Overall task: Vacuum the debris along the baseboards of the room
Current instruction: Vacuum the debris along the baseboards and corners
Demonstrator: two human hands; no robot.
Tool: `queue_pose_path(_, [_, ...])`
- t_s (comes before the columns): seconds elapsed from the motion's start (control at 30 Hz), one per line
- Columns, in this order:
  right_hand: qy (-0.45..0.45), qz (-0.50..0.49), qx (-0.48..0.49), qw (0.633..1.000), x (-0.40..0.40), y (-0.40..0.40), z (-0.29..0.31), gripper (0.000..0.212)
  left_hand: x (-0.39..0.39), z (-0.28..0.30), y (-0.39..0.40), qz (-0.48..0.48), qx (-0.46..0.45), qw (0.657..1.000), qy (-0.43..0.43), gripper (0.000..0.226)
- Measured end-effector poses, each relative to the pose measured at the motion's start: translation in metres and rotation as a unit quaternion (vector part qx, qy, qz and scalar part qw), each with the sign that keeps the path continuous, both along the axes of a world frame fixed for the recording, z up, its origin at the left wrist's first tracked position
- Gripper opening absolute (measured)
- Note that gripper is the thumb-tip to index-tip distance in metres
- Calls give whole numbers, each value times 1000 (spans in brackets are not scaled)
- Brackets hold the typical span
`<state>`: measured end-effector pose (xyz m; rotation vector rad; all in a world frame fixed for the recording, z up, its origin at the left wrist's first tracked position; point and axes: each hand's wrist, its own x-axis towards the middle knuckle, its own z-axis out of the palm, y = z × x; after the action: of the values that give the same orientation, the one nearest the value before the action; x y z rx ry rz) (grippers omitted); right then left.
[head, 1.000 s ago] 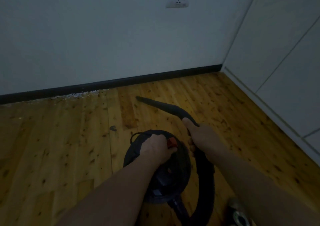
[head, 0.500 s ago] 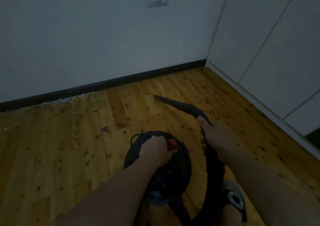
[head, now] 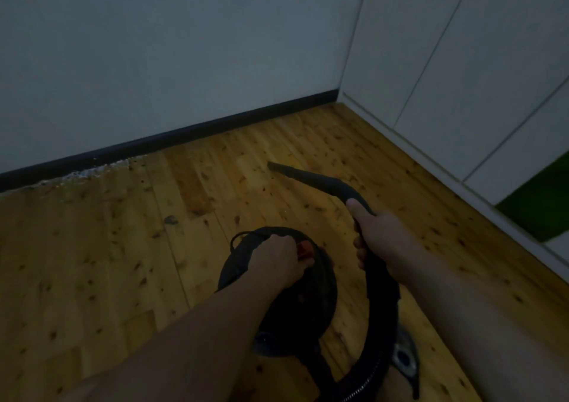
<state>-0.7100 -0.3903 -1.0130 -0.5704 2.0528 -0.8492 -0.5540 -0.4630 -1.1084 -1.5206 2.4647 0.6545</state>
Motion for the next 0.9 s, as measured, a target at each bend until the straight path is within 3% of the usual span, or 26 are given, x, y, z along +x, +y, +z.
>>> queue_pose_path(0.3, [-42,-7,14,999,-9,18,37,44,7,1,17,1,6,1000,18,42])
queue_pose_path(0.9, [50,129,111,984,26,104,137,46,34,12,104,33,35,998,46,42])
